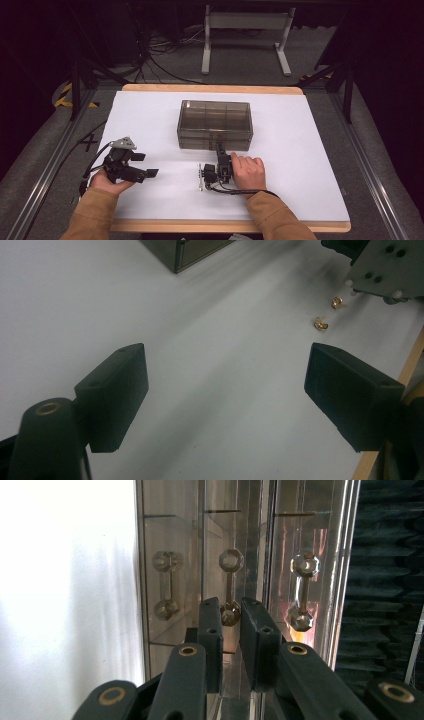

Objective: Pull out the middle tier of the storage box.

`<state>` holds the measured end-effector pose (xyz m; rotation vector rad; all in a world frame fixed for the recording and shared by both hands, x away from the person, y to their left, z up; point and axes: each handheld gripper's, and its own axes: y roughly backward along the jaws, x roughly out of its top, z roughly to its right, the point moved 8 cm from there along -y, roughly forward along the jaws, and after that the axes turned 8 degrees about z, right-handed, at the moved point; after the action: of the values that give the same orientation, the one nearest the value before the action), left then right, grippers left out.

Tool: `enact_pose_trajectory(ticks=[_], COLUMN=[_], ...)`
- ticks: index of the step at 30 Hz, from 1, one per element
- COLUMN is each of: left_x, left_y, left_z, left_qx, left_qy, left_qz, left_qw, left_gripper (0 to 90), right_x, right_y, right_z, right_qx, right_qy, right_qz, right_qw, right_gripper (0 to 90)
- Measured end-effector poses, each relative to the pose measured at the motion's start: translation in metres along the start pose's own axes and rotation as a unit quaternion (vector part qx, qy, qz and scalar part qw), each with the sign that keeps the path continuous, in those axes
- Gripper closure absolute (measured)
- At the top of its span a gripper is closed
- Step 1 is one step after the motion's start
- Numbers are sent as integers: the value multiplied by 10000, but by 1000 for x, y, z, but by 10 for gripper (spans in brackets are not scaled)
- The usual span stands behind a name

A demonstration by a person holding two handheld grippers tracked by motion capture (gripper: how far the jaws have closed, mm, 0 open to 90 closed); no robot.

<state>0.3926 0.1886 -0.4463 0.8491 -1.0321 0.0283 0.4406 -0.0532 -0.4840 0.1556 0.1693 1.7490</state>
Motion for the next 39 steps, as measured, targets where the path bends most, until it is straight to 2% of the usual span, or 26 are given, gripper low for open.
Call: enact_pose_trajectory(ticks=[25, 39], left_x=[0, 0], left_y=[-1, -1], left_z=[1, 1], left_qx=[-14, -37], left_qy=[19, 10], left_qz=[-34, -43], left_qw=[10000, 10000], left_gripper=[181, 181], right_x=[3, 4], right_y=[28, 38], right_z=[-5, -7], right_qx=[38, 73], right_qy=[67, 62], right_qz=[256, 328], right_qw=[9996, 9994], right_gripper=[799, 793])
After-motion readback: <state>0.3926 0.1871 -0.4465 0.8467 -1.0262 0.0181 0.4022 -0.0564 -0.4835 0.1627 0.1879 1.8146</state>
